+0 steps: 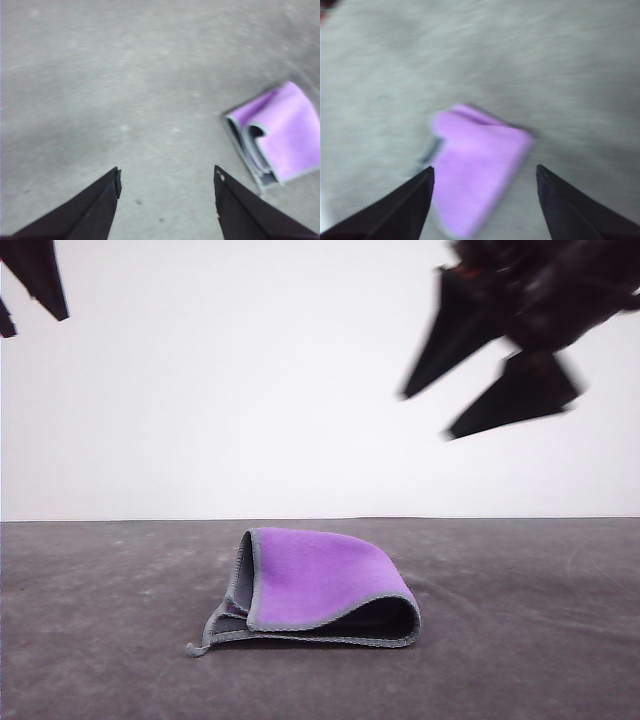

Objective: Fold clothes

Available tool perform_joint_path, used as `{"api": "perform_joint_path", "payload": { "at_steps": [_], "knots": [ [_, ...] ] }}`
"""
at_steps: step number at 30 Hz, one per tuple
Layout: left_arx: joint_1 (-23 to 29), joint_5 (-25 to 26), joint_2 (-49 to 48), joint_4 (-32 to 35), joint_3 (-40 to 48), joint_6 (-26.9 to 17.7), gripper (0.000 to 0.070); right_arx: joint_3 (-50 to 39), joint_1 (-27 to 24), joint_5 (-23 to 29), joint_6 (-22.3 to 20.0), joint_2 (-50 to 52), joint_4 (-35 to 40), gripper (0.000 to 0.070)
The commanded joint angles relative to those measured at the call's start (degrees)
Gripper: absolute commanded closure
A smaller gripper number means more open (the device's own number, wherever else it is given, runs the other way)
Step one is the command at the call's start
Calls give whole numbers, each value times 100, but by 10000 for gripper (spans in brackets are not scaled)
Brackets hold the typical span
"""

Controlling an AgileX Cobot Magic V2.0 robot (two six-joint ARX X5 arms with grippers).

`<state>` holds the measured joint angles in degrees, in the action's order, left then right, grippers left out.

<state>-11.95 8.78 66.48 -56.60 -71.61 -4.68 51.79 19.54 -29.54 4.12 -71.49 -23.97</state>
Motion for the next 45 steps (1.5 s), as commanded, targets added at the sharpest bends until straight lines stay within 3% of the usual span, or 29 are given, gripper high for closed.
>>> {"api": "perform_joint_path", "payload": {
  "at_steps": [1,10,15,16,17,19,22,30,45],
  "knots": [
    [102,-20,26,19,-52,-80,347,50,-113,446,-456,305,-209,291],
    [375,-17,29,-19,-52,-82,347,50,-698,2443,-672,1744,-1327,291],
    [375,-17,29,13,-52,-81,347,50,-830,2662,-741,1908,-1509,313],
    [375,-17,29,13,-52,-80,352,50,-841,2660,-749,1909,-1527,353],
    [375,-17,29,8,-52,-80,401,50,-842,2655,-772,1909,-1549,508],
    [375,-17,29,8,-52,-86,650,50,-843,2653,-833,1909,-1546,699],
    [375,-17,29,31,-52,-82,690,50,-843,2653,-845,1909,-1521,688],
    [375,-17,29,152,-55,254,683,50,-843,2656,-709,1910,-1482,688],
    [358,-24,-77,223,-50,256,684,50,-843,2660,-712,1914,-1462,688]
  ]
}}
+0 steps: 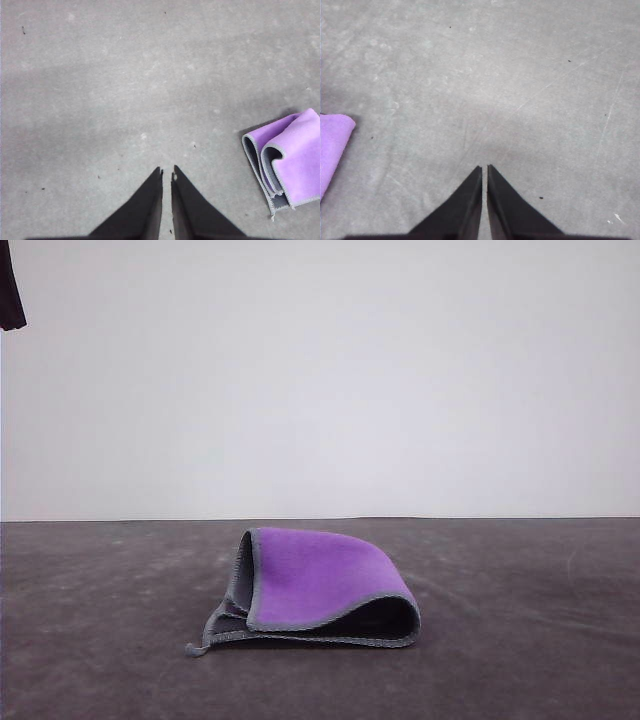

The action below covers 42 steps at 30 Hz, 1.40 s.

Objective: Fold clothes

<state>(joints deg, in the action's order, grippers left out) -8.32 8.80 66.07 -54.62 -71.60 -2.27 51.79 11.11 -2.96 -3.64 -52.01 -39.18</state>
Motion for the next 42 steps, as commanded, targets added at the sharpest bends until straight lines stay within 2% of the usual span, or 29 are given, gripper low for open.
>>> {"api": "perform_joint_path", "payload": {
  "at_steps": [1,3,5,8,13,16,19,23,27,32,37,42],
  "knots": [
    [-9,-23,-104,36,-35,0,683,50,0,2,63,-35,59,688],
    [-20,-35,-359,177,146,-36,684,50,0,2,63,-35,59,688],
    [-19,-35,-733,624,573,179,683,50,0,2,63,-35,59,688],
    [77,-45,-1418,1721,1637,416,683,50,0,2,63,-35,59,688],
    [223,-46,-2623,3422,3678,451,683,50,0,2,63,-35,59,688],
    [238,-94,-3354,4125,4727,534,683,50,0,2,63,-35,59,688],
    [238,-351,-4103,4590,5620,778,684,50,0,2,63,-35,61,688],
    [260,-691,-4978,4733,6403,927,684,50,0,2,63,-35,59,688],
    [341,-763,-5639,4650,6781,942,684,50,0,2,63,-35,59,688],
    [427,-763,-6140,4647,7024,926,683,50,0,2,63,-35,59,688],
    [513,-769,-6555,4365,7089,914,683,50,0,2,63,-35,61,688],
    [528,-776,-6592,4367,7089,894,683,50,0,1,63,-35,61,688]
  ]
}}
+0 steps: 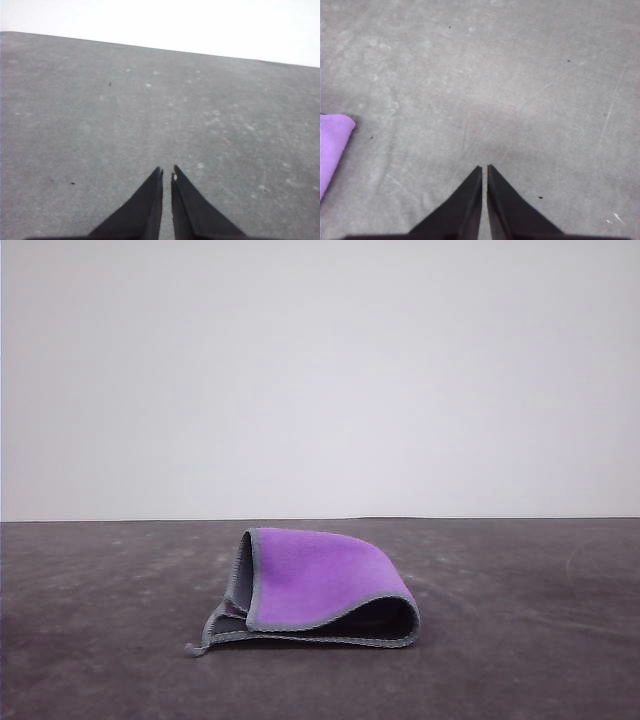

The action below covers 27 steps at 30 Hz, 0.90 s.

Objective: Fold clothes

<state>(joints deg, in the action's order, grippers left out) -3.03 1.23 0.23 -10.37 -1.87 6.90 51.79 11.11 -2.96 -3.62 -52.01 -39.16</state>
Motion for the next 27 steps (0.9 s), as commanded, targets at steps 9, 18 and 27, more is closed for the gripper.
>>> {"api": "perform_joint_path", "payload": {
  "at_steps": [9,18,27],
  "knots": [
    [-9,-13,2,-35,114,7,683,50,0,2,61,-35,59,688],
    [-9,-11,0,-35,114,8,683,50,0,2,61,-35,59,688],
    [-9,-12,0,-36,111,7,683,-57,-147,158,-351,433,557,688]
  ]
}}
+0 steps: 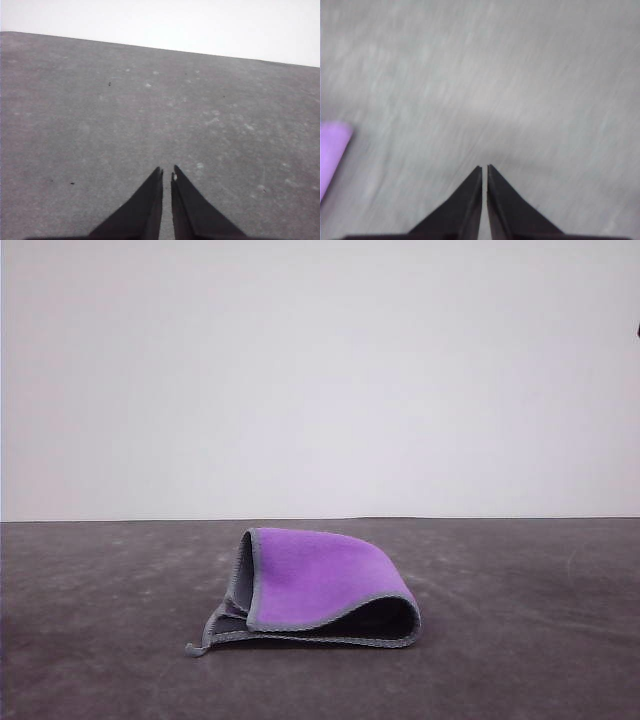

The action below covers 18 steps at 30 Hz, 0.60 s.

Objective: Fold clothes

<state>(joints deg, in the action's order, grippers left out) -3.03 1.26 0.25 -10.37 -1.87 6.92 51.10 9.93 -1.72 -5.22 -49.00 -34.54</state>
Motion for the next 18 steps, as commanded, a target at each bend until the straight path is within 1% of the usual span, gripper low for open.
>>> {"api": "perform_joint_path", "payload": {
  "at_steps": [1,4,6,9,12,18],
  "knots": [
    [-9,-15,-2,-37,111,4,683,-80,-101,29,-291,307,242,688],
    [-9,-15,-2,-35,111,4,683,-638,-404,27,-230,942,1010,688],
    [-9,-15,-2,-36,111,4,683,-1192,-639,31,-85,1442,1605,688],
    [-9,-14,-2,-35,111,6,683,-2069,-926,28,9,2212,2289,688],
    [-9,-15,-2,-35,111,4,683,-2905,-1068,27,96,2921,2675,688],
    [-9,-15,-2,-36,111,7,683,-4298,-1083,31,150,4085,3101,688]
  ]
}}
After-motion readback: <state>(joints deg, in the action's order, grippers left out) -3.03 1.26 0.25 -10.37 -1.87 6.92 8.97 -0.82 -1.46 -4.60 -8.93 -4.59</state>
